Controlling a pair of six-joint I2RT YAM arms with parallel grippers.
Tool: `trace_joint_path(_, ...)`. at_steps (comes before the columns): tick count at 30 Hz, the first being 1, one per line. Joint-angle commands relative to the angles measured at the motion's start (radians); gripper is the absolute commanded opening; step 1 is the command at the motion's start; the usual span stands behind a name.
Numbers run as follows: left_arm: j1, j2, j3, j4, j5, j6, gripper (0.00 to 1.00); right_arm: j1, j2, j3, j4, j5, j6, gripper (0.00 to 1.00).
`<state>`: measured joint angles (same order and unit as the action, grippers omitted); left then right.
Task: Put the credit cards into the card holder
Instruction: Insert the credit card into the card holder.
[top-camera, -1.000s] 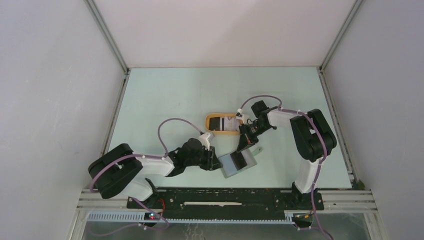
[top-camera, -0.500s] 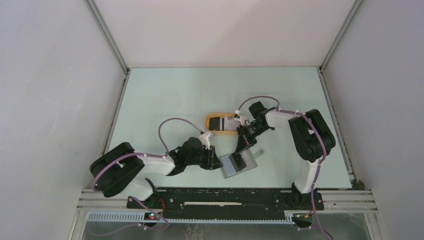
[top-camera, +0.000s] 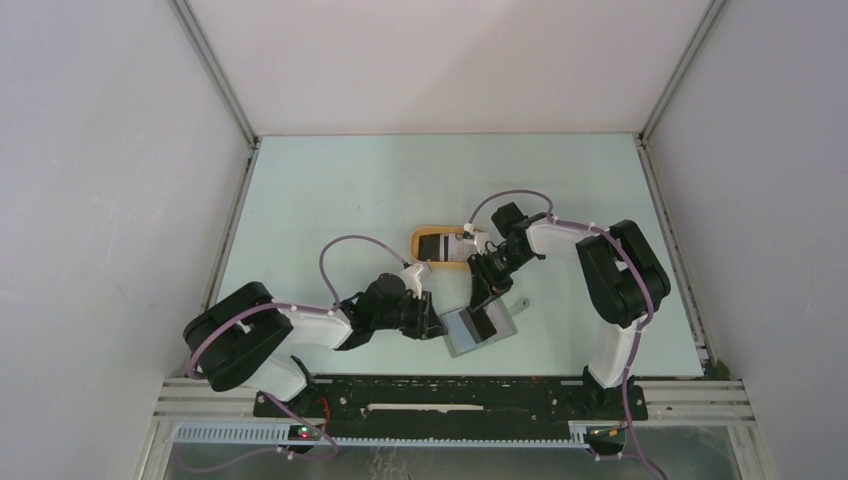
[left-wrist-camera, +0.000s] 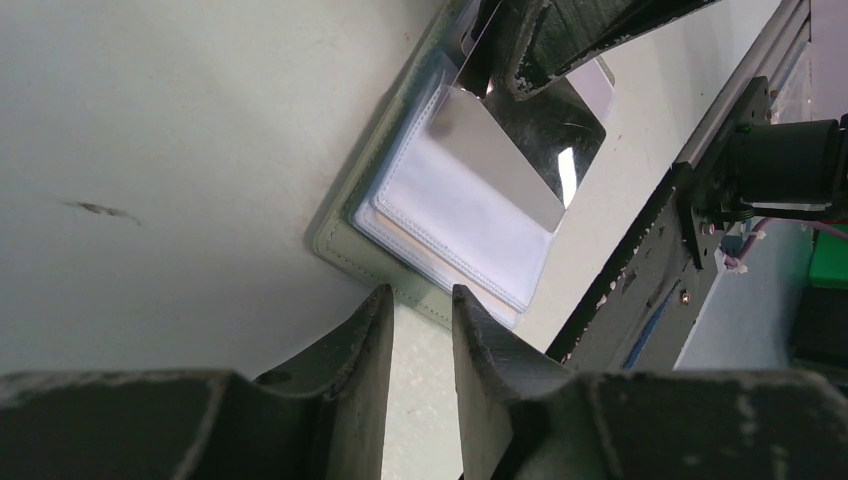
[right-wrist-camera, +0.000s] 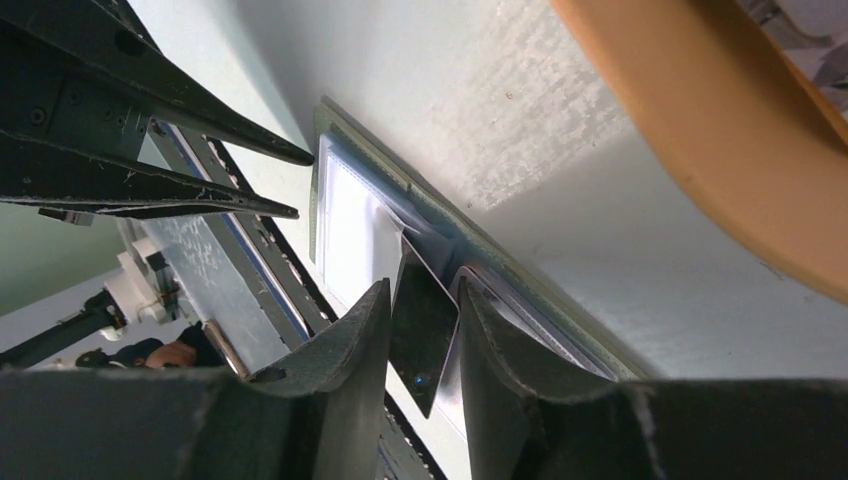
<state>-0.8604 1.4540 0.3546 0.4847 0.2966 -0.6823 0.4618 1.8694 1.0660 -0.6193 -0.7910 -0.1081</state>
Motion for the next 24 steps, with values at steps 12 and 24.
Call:
trace_joint_path(12, 0.009, 0.006, 0.041, 0.037, 0.035, -0.01, 0.32, 0.018, -0.089, 0.054, -0.146, 0.071, -0.214, 0.56)
trace_joint_path(24, 0.008, -0.007, 0.033, 0.038, 0.034, -0.011, 0.32, 0.016, -0.115, 0.045, -0.21, 0.065, -0.287, 0.54)
